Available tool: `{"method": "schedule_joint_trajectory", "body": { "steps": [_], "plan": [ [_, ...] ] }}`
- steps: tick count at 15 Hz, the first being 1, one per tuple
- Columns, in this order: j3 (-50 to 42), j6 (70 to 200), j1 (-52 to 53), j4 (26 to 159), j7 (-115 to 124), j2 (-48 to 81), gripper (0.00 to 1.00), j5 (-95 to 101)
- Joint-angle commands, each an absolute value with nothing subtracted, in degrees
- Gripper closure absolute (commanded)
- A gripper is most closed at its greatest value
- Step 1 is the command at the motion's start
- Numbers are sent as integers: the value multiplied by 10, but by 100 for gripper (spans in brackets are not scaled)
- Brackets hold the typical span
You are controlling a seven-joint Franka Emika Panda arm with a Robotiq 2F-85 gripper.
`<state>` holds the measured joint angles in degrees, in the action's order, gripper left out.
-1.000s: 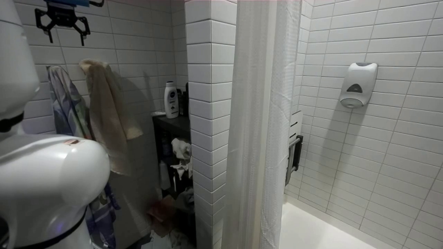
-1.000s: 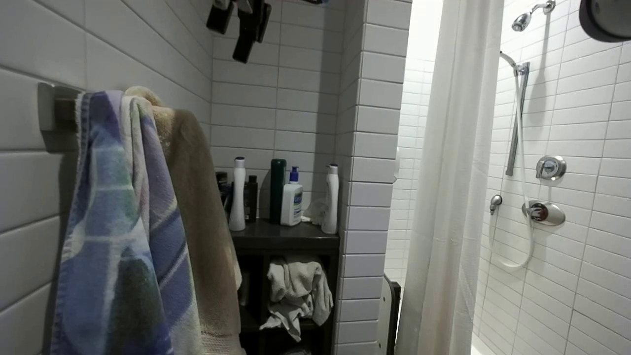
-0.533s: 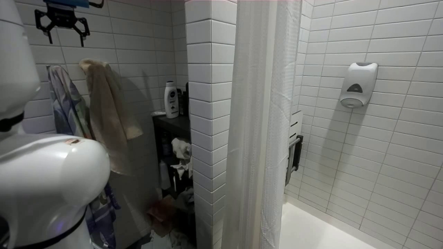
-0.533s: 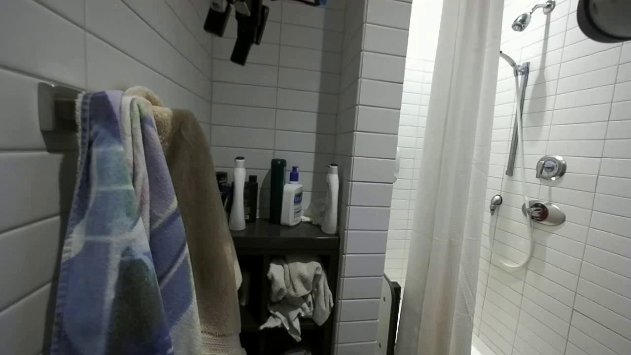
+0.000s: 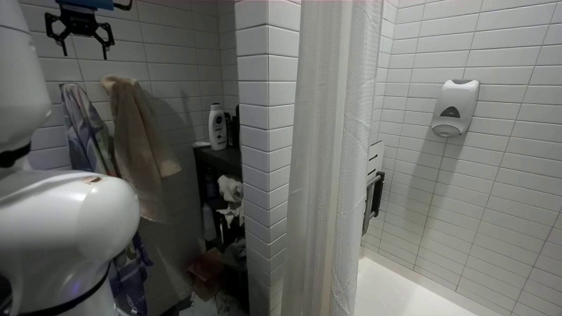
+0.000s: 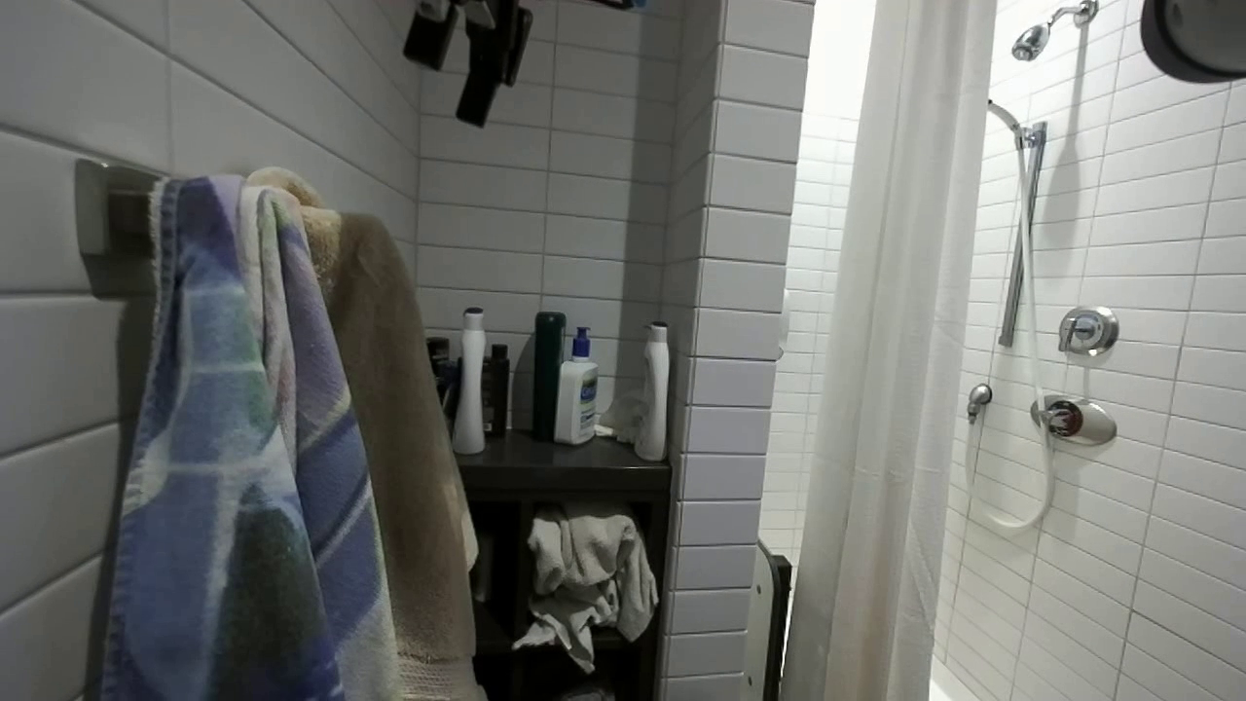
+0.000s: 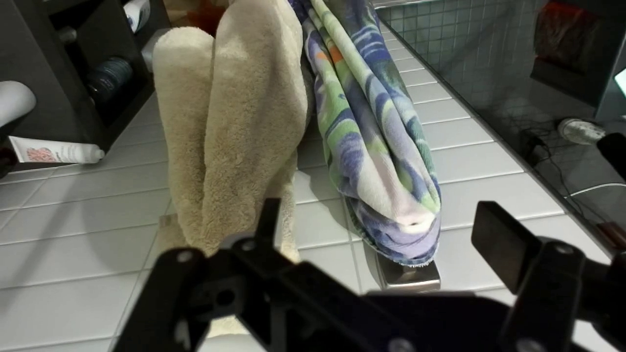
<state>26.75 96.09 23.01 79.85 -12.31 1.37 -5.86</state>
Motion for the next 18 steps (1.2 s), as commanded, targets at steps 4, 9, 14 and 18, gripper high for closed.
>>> {"method": "schedule_joint_trajectory", "body": {
  "steps": [4, 9, 14, 18],
  "plan": [
    [256, 950, 242, 704, -129, 74, 0, -23],
    [262, 950, 242, 655, -153, 121, 0, 2],
    [258, 914, 262, 597, -190, 160, 0, -15],
    [275, 869, 262, 570, -213, 179, 0, -21]
  ]
}}
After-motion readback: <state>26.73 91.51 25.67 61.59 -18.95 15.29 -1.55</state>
